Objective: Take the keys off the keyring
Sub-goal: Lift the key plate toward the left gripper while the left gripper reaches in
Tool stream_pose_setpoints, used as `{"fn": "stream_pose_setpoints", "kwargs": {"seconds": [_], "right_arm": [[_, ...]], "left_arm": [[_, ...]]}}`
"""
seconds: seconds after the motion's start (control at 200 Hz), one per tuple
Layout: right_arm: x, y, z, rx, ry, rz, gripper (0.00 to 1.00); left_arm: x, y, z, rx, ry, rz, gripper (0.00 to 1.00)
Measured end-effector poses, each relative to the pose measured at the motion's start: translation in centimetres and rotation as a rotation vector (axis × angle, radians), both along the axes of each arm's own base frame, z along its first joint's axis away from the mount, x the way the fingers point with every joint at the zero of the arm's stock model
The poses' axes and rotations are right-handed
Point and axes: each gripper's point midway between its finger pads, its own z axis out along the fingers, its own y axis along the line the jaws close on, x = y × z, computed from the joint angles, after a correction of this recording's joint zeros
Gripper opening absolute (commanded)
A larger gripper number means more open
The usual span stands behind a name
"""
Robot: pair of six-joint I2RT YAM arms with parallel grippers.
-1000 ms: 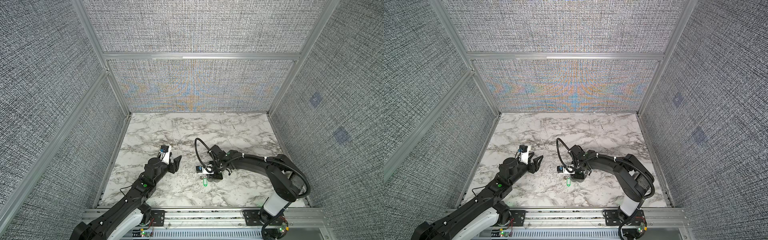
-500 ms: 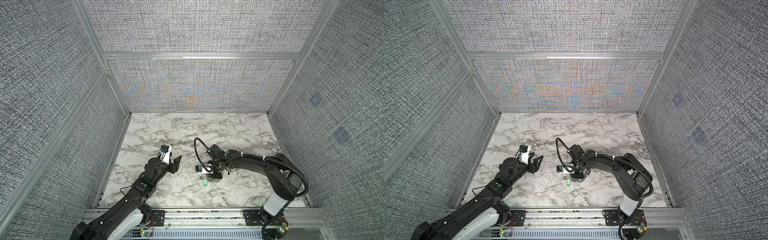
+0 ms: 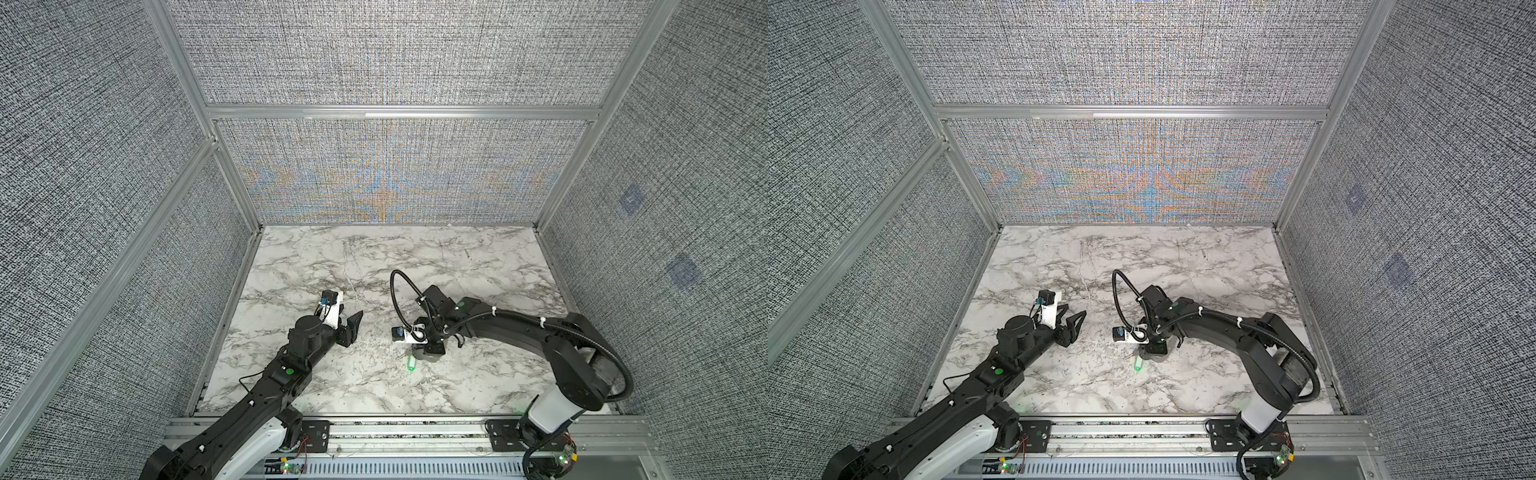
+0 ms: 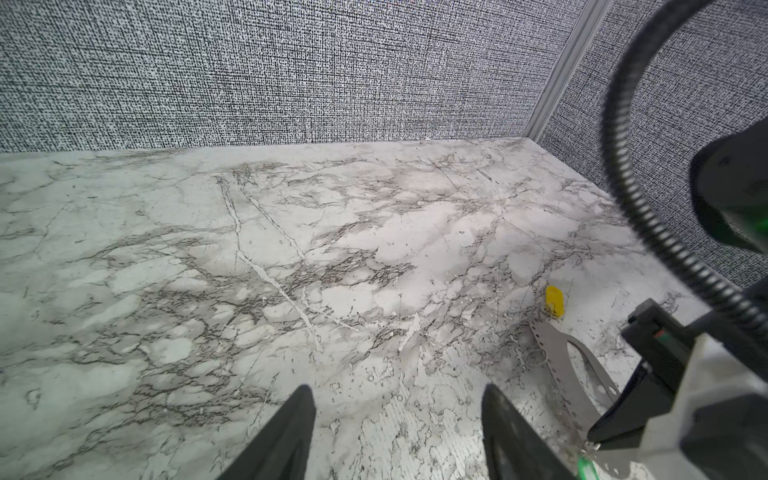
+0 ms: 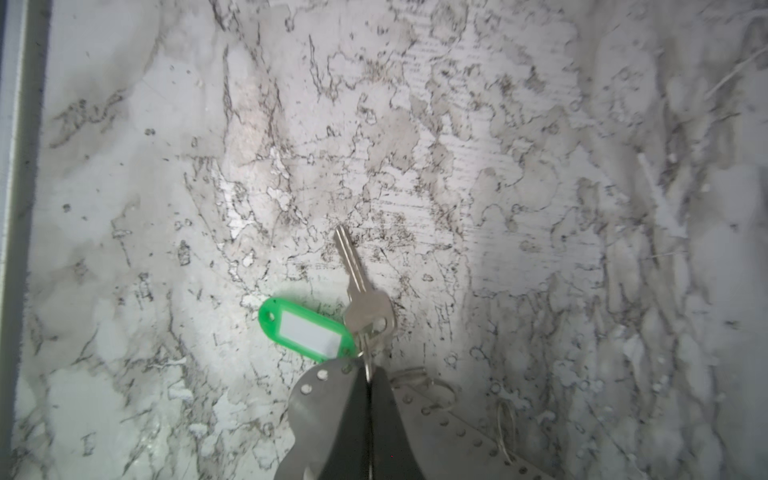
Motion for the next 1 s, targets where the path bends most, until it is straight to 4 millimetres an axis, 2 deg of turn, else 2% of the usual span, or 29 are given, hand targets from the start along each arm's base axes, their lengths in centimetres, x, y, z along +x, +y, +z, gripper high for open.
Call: {"fn": "stream_pose_setpoints", "kwargs": {"seconds": [0.29,0.63,0.78,0.891,0.996], "right_arm": [[1.2,1.5,7.6,0.233,-0.117,-0.036,0.00],[1.8,1.9,13.0,0.452,-0.180,-0.064,0.00],[2.1,2.2,14.8,0.532,-0.154,-0.074,0.00],[2.1,2.5,16.1,0.570,-0.139,-0.062,0.00],[1.6,2.7,16.6,0.594,-0.110,-0.044,0.00]], "left_arm": [[-0.5,-3.0,3.8,0.042,-0.121,-0.198,0.62],[-2.8,-5.3,7.8,0.053,-0.248,-0.403,0.55],[-3.6,-5.8,8.4,0.086,-0.268,-0.463,0.53],[-3.8,-6.2,8.1,0.111,-0.250,-0.490,0.48],[-4.5,-6.9,7.5,0.120,-0.228,-0.541,0.43]]}}
